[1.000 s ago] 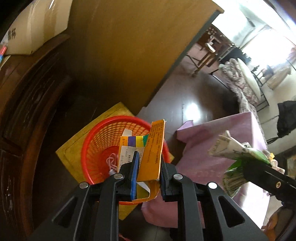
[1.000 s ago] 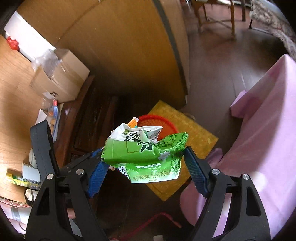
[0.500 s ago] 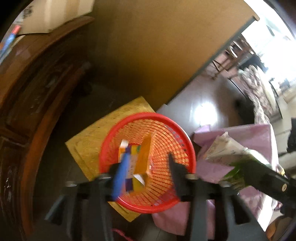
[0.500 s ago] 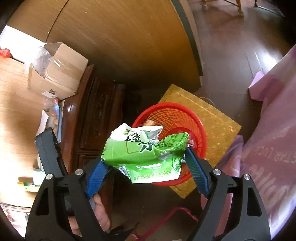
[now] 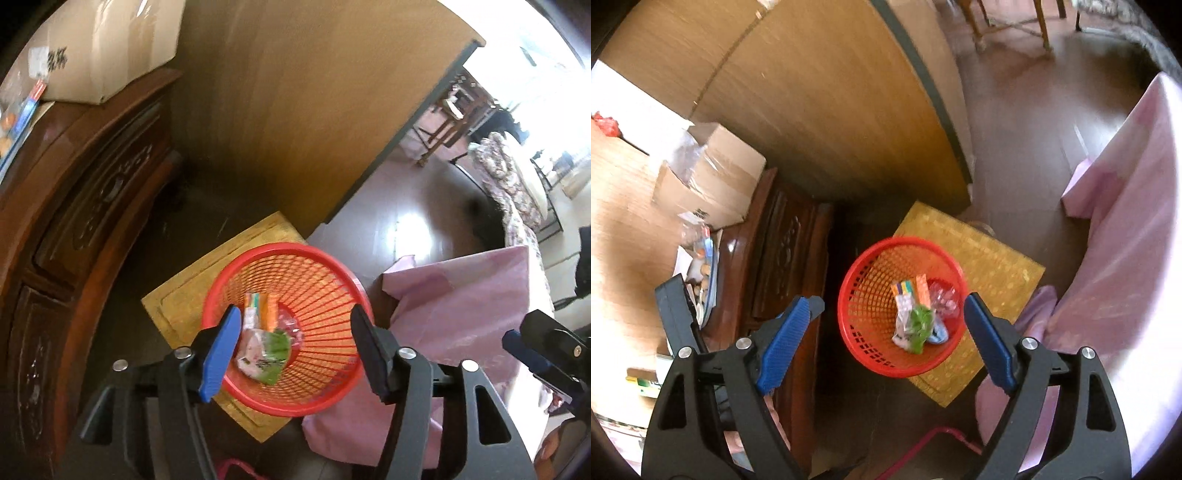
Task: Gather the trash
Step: 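Swing both tools back toward the table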
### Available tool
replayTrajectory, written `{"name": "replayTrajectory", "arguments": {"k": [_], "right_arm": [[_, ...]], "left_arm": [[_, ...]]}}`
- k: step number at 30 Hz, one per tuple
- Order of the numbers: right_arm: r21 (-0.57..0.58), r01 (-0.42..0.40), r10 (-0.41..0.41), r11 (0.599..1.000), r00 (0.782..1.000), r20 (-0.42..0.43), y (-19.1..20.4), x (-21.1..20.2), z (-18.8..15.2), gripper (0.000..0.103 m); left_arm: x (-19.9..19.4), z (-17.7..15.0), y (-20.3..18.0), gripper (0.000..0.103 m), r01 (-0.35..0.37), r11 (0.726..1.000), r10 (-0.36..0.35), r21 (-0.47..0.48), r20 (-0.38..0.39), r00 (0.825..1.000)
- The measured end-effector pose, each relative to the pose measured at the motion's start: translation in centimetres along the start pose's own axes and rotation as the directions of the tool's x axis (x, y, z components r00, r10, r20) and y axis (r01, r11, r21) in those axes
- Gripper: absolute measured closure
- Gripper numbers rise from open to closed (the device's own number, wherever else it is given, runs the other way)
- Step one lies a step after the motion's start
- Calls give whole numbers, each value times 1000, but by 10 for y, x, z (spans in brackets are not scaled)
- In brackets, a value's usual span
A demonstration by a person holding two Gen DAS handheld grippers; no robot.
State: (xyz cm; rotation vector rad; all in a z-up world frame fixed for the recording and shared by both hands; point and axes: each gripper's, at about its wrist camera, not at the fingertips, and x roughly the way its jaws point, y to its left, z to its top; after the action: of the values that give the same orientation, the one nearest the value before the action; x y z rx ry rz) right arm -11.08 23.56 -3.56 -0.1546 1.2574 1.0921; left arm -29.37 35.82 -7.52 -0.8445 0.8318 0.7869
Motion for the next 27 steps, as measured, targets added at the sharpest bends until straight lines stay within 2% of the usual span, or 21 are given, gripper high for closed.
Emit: {"name": "replayTrajectory", "arguments": {"k": [4, 8, 11, 14, 18, 22, 24, 27], "right_arm": [[2, 34, -34, 999, 996, 77, -18, -42, -2, 17], [26, 85, -88, 996, 983, 163, -54, -92, -16, 16], [52, 142, -150, 988, 965, 216, -88, -126, -36, 14], [88, 204, -220, 975, 942, 255, -121, -155, -56, 14], [160, 288, -325, 944, 893, 312, -169, -197, -84, 13], [232, 321, -387, 918, 851, 354, -209, -230, -102, 13], [253, 355, -430, 900, 818, 381, -226, -246, -108, 13], [308, 407, -506, 860, 752, 422, -248, -265, -116, 11]], "left_arm": [[-14, -4, -33, 35, 43, 997, -45, 71, 19, 999], [-26, -10, -74, 30, 86, 985, -91, 153, 26, 996], [-35, -19, -112, 26, 119, 966, -127, 229, 23, 992], [-40, -32, -155, 23, 153, 930, -165, 334, 7, 986], [-45, -56, -217, 19, 215, 876, -227, 431, -24, 974], [-43, -75, -264, 18, 277, 843, -276, 461, -73, 959], [-41, -87, -288, 17, 298, 826, -291, 478, -92, 952], [-35, -102, -318, 16, 317, 798, -303, 513, -112, 946]]}}
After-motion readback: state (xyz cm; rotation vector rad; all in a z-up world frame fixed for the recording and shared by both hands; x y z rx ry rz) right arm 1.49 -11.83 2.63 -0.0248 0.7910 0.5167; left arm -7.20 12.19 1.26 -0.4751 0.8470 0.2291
